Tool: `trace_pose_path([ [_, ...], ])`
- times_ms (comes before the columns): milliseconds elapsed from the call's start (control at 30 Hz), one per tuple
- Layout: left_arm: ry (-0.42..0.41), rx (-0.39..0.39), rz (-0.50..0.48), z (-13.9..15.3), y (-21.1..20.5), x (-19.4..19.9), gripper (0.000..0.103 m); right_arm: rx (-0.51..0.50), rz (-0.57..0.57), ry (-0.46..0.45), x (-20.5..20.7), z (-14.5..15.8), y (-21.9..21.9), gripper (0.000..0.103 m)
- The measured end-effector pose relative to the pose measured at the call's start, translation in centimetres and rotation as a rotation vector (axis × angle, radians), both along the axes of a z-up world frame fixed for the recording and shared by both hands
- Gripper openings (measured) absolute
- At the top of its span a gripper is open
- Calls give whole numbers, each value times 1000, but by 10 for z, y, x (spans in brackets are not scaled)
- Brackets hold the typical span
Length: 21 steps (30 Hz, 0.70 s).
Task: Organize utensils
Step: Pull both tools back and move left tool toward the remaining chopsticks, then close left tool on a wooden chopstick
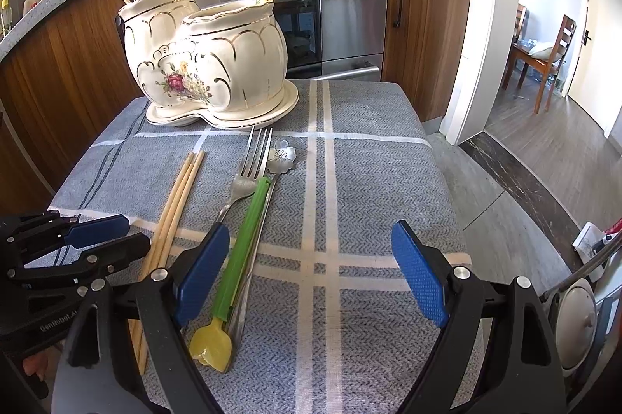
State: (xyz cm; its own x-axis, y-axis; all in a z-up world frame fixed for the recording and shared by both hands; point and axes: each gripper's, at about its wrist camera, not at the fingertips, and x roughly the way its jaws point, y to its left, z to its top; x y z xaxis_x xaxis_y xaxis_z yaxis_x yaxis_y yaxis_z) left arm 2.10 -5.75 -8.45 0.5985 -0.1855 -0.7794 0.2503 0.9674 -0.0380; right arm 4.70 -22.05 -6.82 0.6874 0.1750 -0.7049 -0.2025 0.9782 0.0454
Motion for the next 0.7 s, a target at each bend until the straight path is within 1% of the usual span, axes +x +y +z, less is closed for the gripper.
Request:
trace_pose_path([
  [67,-11,24,-2,0,-3,-1,33,-1,2,1,0,0,0,84],
  [100,-10,24,1,0,-3,-1,33,-2,3,2,0,0,0,84],
  [300,10,-2,8,1,0,0,33,-3,7,3,-1,1,2,84],
  [367,23,-39,0,2,1,0,33,-3,6,7,0,2,2,84],
  [400,21,-42,-6,3,1,0,33,-5,5,10,0,2,3,84],
  [433,15,-37,-11,3,0,0,33,-6,6,11,0,1,3,84],
  [500,0,11,-14,1,-4,-2,33,-13,5,14,0,1,5,84],
  [533,-6,16,-15,1,-4,-2,32,-13,6,15,0,1,5,84],
  [600,-3,43,-9,-1,-5,-2,23,-18,9,14,-1,2,7,84],
  [633,-6,43,-8,-2,-4,-2,22,-20,11,13,-1,2,7,84],
  [700,-11,55,-5,-2,-2,-2,16,-22,15,14,-2,3,8,84],
])
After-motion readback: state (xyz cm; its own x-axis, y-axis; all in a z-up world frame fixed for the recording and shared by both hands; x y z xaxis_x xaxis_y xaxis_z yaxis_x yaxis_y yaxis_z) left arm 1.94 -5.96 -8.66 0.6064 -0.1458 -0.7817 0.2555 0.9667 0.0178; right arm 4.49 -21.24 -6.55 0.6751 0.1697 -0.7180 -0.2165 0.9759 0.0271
